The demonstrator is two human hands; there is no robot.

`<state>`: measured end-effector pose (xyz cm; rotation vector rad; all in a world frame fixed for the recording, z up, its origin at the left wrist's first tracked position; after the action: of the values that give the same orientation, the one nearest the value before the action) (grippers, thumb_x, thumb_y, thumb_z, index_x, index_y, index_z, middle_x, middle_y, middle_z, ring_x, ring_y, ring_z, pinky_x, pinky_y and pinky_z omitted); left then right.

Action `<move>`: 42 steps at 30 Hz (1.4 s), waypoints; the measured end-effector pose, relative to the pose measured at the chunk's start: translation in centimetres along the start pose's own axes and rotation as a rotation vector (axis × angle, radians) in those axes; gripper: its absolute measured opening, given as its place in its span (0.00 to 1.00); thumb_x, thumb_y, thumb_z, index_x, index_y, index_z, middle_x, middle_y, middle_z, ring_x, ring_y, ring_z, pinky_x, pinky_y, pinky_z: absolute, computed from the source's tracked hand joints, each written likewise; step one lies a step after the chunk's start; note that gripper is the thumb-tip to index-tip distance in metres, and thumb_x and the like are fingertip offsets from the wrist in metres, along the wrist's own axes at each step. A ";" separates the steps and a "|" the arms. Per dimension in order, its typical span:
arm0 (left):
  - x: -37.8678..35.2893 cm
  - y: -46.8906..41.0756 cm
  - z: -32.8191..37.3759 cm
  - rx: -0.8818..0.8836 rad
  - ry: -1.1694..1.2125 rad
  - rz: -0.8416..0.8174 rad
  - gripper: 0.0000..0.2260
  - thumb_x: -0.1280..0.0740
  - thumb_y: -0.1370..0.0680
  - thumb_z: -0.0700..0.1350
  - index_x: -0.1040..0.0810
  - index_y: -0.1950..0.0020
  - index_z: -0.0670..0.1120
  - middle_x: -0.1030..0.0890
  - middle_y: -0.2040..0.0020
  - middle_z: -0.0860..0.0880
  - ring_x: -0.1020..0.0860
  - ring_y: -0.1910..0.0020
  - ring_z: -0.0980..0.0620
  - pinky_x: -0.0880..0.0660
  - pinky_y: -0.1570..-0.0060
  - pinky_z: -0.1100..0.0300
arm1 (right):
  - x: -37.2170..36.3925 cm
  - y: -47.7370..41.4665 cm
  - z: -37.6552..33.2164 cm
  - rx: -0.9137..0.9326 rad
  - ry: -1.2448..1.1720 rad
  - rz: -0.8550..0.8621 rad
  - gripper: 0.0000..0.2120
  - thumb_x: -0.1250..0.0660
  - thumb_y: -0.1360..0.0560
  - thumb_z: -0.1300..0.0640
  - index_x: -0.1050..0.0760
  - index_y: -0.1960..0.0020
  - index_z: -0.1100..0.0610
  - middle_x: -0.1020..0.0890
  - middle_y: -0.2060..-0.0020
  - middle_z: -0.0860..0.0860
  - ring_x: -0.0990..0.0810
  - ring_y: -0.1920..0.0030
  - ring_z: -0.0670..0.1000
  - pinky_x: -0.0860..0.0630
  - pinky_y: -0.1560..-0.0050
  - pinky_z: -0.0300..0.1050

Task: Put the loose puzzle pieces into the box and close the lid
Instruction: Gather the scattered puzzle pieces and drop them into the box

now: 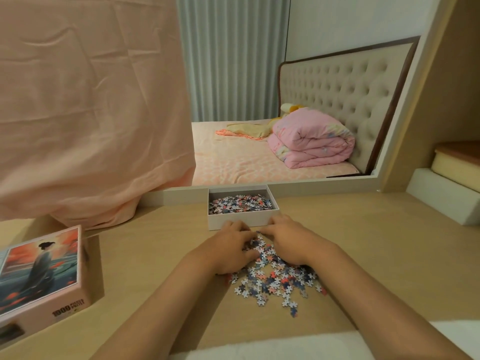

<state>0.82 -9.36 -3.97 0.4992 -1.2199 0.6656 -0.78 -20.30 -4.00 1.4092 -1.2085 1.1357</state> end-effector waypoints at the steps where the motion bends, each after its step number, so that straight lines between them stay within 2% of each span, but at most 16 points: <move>1: 0.2 0.1 0.1 -0.003 0.034 0.015 0.25 0.38 0.21 0.58 0.33 0.25 0.51 0.33 0.32 0.51 0.39 0.30 0.51 0.38 0.31 0.55 | 0.2 0.4 -0.1 0.009 -0.055 -0.026 0.20 0.43 0.19 0.60 0.27 0.30 0.47 0.30 0.42 0.50 0.29 0.41 0.55 0.29 0.37 0.54; 5: 0.6 0.7 0.4 -0.025 0.099 0.039 0.27 0.36 0.22 0.59 0.34 0.25 0.53 0.33 0.31 0.52 0.39 0.29 0.53 0.39 0.31 0.56 | 2.5 2.3 1.1 -0.002 -0.283 0.033 0.19 0.43 0.19 0.62 0.23 0.35 0.46 0.27 0.43 0.44 0.26 0.41 0.49 0.28 0.39 0.48; 8: -0.5 0.7 1.2 -0.013 0.096 -0.058 0.37 0.38 0.25 0.67 0.45 0.21 0.54 0.45 0.22 0.57 0.48 0.24 0.55 0.46 0.26 0.52 | 3.5 3.1 4.5 -0.121 -0.245 0.161 0.20 0.43 0.20 0.62 0.24 0.33 0.45 0.27 0.36 0.44 0.29 0.36 0.50 0.30 0.33 0.53; 10: -1.5 0.4 2.0 -0.002 0.055 -0.125 0.39 0.41 0.25 0.70 0.50 0.20 0.55 0.53 0.20 0.58 0.54 0.22 0.56 0.52 0.25 0.50 | 2.3 3.1 5.9 -0.182 -0.149 0.083 0.22 0.41 0.21 0.62 0.27 0.31 0.44 0.29 0.36 0.46 0.32 0.34 0.53 0.33 0.30 0.56; 13: -1.8 0.0 3.0 -0.001 0.031 -0.124 0.38 0.41 0.25 0.70 0.48 0.20 0.55 0.50 0.20 0.56 0.52 0.22 0.55 0.51 0.25 0.51 | 0.7 3.3 5.9 -0.182 -0.125 -0.062 0.26 0.43 0.22 0.66 0.27 0.30 0.45 0.29 0.36 0.50 0.32 0.33 0.54 0.32 0.31 0.55; 16: -1.3 0.3 4.2 -0.026 0.075 -0.131 0.42 0.38 0.29 0.72 0.47 0.21 0.57 0.46 0.21 0.56 0.48 0.23 0.54 0.45 0.26 0.48 | 1.3 4.2 5.6 -0.180 -0.435 -0.046 0.24 0.44 0.23 0.68 0.19 0.41 0.45 0.21 0.38 0.49 0.22 0.41 0.49 0.25 0.38 0.50; 18: -1.8 1.0 5.0 -0.046 0.068 -0.197 0.49 0.35 0.34 0.75 0.51 0.21 0.58 0.50 0.21 0.59 0.51 0.23 0.55 0.46 0.25 0.46 | 2.1 4.6 6.1 -0.190 -0.518 -0.006 0.22 0.43 0.21 0.65 0.19 0.46 0.42 0.20 0.38 0.48 0.21 0.43 0.48 0.24 0.41 0.50; 20: -2.7 1.7 5.9 -0.068 0.005 -0.251 0.55 0.33 0.39 0.77 0.56 0.21 0.59 0.55 0.21 0.62 0.56 0.22 0.55 0.50 0.24 0.45 | 3.1 4.7 7.0 -0.208 -0.416 0.023 0.20 0.42 0.21 0.63 0.20 0.40 0.44 0.21 0.36 0.48 0.22 0.40 0.49 0.25 0.38 0.51; 23: -3.8 1.9 6.8 -0.118 -0.092 -0.261 0.57 0.32 0.40 0.76 0.60 0.22 0.61 0.59 0.21 0.61 0.60 0.22 0.54 0.57 0.24 0.46 | 2.9 5.6 8.1 -0.282 -0.255 -0.156 0.24 0.32 0.26 0.58 0.27 0.31 0.44 0.23 0.37 0.50 0.23 0.42 0.52 0.24 0.39 0.50; 26: -3.4 1.4 6.8 -0.132 -0.068 -0.193 0.55 0.32 0.40 0.76 0.56 0.21 0.60 0.53 0.21 0.60 0.55 0.22 0.54 0.52 0.24 0.46 | 1.2 6.9 7.9 -0.324 -0.246 -0.377 0.38 0.20 0.35 0.52 0.31 0.29 0.42 0.22 0.44 0.48 0.20 0.48 0.51 0.20 0.49 0.48; 30: -2.1 0.7 6.1 -0.129 -0.017 -0.070 0.49 0.31 0.36 0.74 0.44 0.21 0.56 0.39 0.23 0.57 0.42 0.26 0.54 0.39 0.27 0.49 | 0.2 6.1 6.3 -0.286 -0.428 -0.309 0.36 0.18 0.36 0.60 0.28 0.33 0.46 0.23 0.48 0.48 0.20 0.52 0.51 0.25 0.65 0.38; 32: -1.6 0.8 5.8 -0.113 0.029 -0.053 0.46 0.31 0.34 0.72 0.42 0.22 0.55 0.36 0.25 0.56 0.38 0.27 0.54 0.37 0.29 0.50 | 0.3 5.6 5.2 -0.220 -0.435 -0.264 0.33 0.20 0.34 0.60 0.27 0.32 0.48 0.23 0.49 0.47 0.20 0.52 0.51 0.24 0.62 0.40; 35: -0.7 1.4 4.9 -0.078 0.050 -0.041 0.44 0.32 0.33 0.71 0.43 0.22 0.56 0.38 0.24 0.56 0.40 0.26 0.54 0.38 0.28 0.52 | 1.2 5.4 4.3 -0.160 -0.425 -0.222 0.34 0.21 0.31 0.53 0.30 0.28 0.49 0.25 0.50 0.45 0.19 0.49 0.52 0.20 0.47 0.49; 37: -0.4 2.0 3.6 -0.020 0.003 -0.081 0.50 0.33 0.37 0.76 0.47 0.21 0.58 0.43 0.22 0.57 0.45 0.24 0.53 0.42 0.26 0.49 | 1.9 5.7 4.6 -0.171 -0.375 -0.202 0.42 0.20 0.34 0.47 0.35 0.25 0.46 0.26 0.41 0.48 0.22 0.42 0.52 0.24 0.38 0.51; 39: -0.5 2.5 2.1 0.054 -0.082 -0.145 0.54 0.35 0.40 0.79 0.51 0.21 0.59 0.47 0.22 0.58 0.48 0.23 0.51 0.43 0.26 0.45 | 1.7 6.1 4.8 -0.198 -0.263 -0.248 0.53 0.19 0.40 0.40 0.42 0.22 0.43 0.32 0.29 0.50 0.28 0.32 0.55 0.28 0.33 0.56; 42: -0.7 2.6 1.1 0.083 -0.149 -0.169 0.50 0.36 0.37 0.78 0.49 0.21 0.59 0.44 0.23 0.56 0.47 0.24 0.50 0.43 0.27 0.46 | 0.7 6.4 3.5 -0.224 -0.171 -0.281 0.57 0.19 0.43 0.37 0.45 0.21 0.44 0.40 0.25 0.50 0.36 0.27 0.59 0.31 0.31 0.60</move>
<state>-1.88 -8.34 -4.31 0.7238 -1.2771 0.5434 -6.81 -24.38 -3.34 1.4694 -1.1709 0.6773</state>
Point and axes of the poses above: each hand's wrist, its own y-axis away from the middle knuckle, its own x-axis out of the back of the hand, z = x × y, the point moved 9 cm from there along -y, towards the middle knuckle
